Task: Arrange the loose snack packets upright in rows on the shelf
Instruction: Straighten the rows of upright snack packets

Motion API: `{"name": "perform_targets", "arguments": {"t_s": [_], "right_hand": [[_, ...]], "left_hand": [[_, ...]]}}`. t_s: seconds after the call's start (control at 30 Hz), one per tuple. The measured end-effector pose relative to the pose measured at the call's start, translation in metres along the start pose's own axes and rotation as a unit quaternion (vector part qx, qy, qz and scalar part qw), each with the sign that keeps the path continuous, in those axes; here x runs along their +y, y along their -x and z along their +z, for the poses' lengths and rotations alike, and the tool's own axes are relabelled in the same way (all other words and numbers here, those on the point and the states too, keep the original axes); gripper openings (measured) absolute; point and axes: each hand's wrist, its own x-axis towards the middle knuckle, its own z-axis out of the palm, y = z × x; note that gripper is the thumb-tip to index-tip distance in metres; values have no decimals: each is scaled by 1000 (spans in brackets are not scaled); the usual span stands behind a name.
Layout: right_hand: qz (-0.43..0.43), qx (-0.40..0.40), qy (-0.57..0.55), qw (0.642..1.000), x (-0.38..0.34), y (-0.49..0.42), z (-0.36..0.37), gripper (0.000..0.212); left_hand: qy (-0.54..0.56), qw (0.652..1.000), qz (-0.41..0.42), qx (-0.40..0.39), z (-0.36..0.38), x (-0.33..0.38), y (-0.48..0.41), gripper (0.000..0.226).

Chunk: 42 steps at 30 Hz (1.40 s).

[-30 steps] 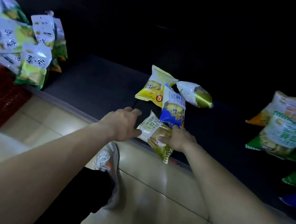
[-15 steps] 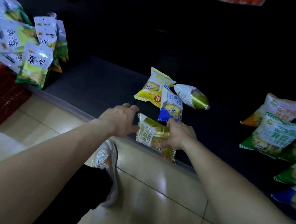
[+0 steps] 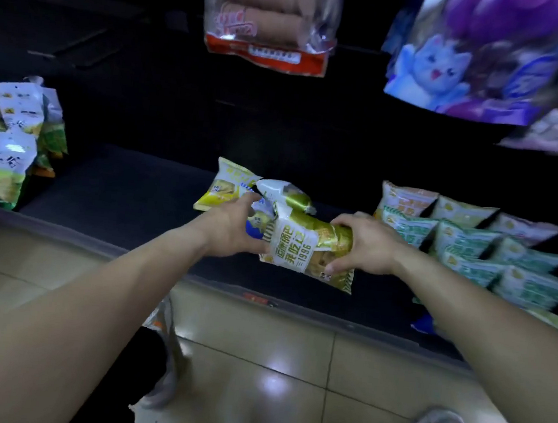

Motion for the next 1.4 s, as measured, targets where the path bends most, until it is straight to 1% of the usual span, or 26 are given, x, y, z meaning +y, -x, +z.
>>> {"name": "perform_targets", "arguments": {"t_s": [0.1,0.2,0.33,0.43,0.5,0.53,0.6,0.63,0.73,0.9,1.03,1.13,1.2,1.33,1.4], "right_hand": [[6,29,-33,999,26,37,-19,99],[10,60,-82,995,52,66,-30,96],[28,90,-155,983,86,89,-31,94],[42,95,-195,975,113,97,-25,100],[60,92,-169,979,130,98,-23,105],[72,99,-126,985,140,98,-22,103],[103,115,-43,987,160,98,-21,95],[122,114,-31,985,169,98,-21,90],[173,85,-44,980,193,97,-20,80],[219,67,-77,970,223,97,-12,72],[238,59,-93,965,238,96,-6,68],[247,45,-76,965,245,95,-3,68],[253,34,-66,965,248,95,-1,68],[263,21,-62,963,249,96,1,68],[262,21,-62,963,248,95,1,67]], "left_hand": [[80,995,63,2,19,39,1,106],[118,987,107,11,39,74,-1,101],[188,971,142,-23,61,109,-11,74],[196,968,156,-24,78,132,-22,71],[173,973,152,-11,91,142,-35,71],[150,978,146,-4,98,147,-42,72],[70,988,136,7,113,157,-59,75],[15,991,132,10,122,161,-67,77],[-135,983,125,14,153,169,-95,83],[-227,965,127,26,196,181,-137,84],[-276,953,126,13,219,189,-162,80],[-277,953,124,6,228,189,-178,79],[-259,958,123,-10,228,188,-186,83],[-230,963,122,-71,225,191,-195,95],[-234,962,121,-76,225,195,-197,97]]}}
